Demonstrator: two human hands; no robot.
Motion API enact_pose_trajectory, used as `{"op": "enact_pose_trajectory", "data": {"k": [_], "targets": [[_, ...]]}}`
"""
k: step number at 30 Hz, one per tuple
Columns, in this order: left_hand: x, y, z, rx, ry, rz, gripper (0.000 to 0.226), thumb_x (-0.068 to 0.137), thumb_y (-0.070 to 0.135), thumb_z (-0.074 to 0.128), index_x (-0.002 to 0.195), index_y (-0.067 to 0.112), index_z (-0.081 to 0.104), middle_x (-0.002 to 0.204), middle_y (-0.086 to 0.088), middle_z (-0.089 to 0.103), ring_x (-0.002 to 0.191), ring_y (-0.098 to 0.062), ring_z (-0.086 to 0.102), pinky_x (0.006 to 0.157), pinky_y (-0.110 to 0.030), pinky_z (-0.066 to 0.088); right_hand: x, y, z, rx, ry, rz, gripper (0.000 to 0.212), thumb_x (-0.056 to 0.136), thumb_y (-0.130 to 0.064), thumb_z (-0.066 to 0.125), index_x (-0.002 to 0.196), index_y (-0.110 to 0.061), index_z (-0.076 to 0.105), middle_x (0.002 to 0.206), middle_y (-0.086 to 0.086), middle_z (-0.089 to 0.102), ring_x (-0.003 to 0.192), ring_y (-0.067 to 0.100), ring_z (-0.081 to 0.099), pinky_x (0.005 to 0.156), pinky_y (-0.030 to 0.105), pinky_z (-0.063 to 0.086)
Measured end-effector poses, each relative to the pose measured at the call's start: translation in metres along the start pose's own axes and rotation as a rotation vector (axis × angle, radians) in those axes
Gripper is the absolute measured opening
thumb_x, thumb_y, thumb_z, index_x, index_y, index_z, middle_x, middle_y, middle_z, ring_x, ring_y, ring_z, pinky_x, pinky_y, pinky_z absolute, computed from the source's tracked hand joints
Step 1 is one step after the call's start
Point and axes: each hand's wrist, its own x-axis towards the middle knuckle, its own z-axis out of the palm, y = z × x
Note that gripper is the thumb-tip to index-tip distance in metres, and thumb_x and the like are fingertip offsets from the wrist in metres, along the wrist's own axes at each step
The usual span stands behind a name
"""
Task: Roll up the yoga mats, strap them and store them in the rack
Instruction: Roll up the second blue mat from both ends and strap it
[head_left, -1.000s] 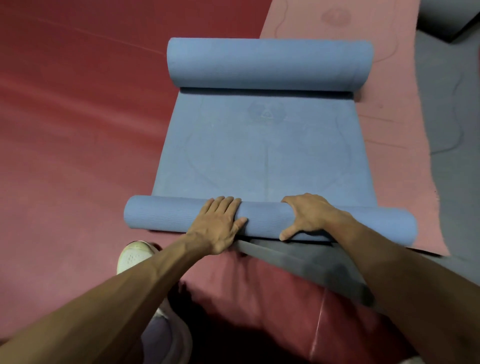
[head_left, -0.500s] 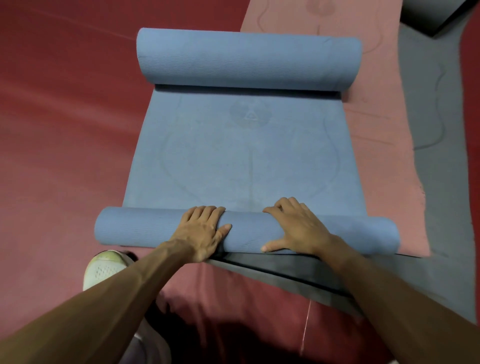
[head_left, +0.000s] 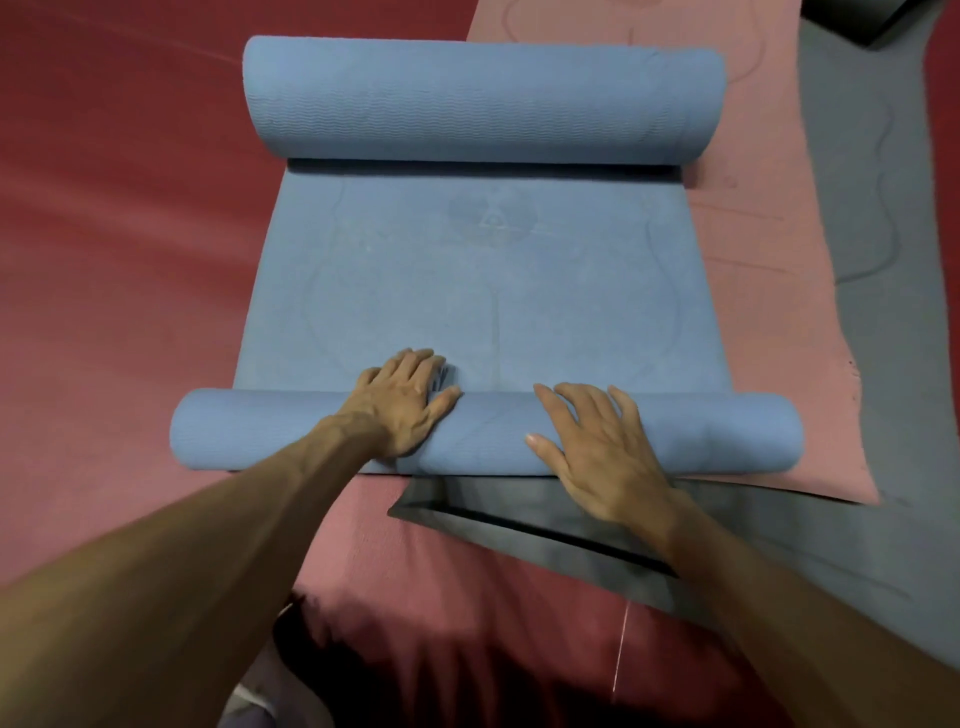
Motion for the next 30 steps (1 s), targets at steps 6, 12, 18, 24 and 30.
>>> {"op": "enact_pose_trajectory", "data": {"k": [6,12,18,24,30], "targets": [[0.007,0.005,-0.001,0.076,0.172,-0.088,0.055,0.096,0.046,0.019,0.116,0.013,0.058,0.12,-0.009,0.049,0.109,-0.028,0.044,0.092,-0.039,0.035,0.026,0.004,-0.004,0.022,-0.106,0.084,0.062,0.093,-0.059,0.024,0.12,-0.021,0.063,0.105,0.003,0.063,0.095,0.027,0.061,0.09,0.044,0.043],[-0.015,0.011,0.008,0.048,0.324,-0.166,0.062,0.091,0.045,0.017,0.112,0.01,0.064,0.108,-0.012,0.057,0.099,-0.033,0.052,0.094,-0.04,0.029,0.063,0.009,-0.017,0.05,-0.294,0.138,0.053,0.096,-0.06,0.021,0.126,-0.027,0.049,0.121,0.0,0.055,0.115,0.023,0.051,0.096,0.039,0.034],[-0.025,0.005,0.009,0.098,0.313,-0.07,0.054,0.095,0.042,0.027,0.123,0.008,0.058,0.121,-0.009,0.062,0.115,-0.032,0.056,0.104,-0.04,0.02,0.081,0.016,-0.023,0.166,-0.36,0.213,0.041,0.096,-0.059,0.03,0.108,-0.025,0.049,0.107,0.0,0.045,0.112,0.024,0.047,0.097,0.04,0.032],[-0.006,-0.002,-0.005,0.119,0.212,-0.047,0.075,0.087,0.057,0.002,0.134,0.02,0.047,0.129,0.002,0.054,0.122,-0.022,0.046,0.108,-0.034,0.02,0.084,0.012,-0.019,-0.03,-0.181,0.164,0.041,0.102,-0.043,0.031,0.106,-0.017,0.063,0.105,0.011,0.056,0.106,0.031,0.052,0.09,0.042,0.037],[0.023,-0.005,-0.021,0.086,0.089,-0.097,0.044,0.101,0.047,0.02,0.132,0.027,0.044,0.131,0.004,0.049,0.124,-0.019,0.043,0.107,-0.033,0.024,0.068,0.006,-0.009,-0.058,-0.039,0.103,0.055,0.097,-0.045,0.025,0.112,-0.012,0.067,0.1,0.009,0.066,0.095,0.03,0.063,0.089,0.043,0.04]]}}
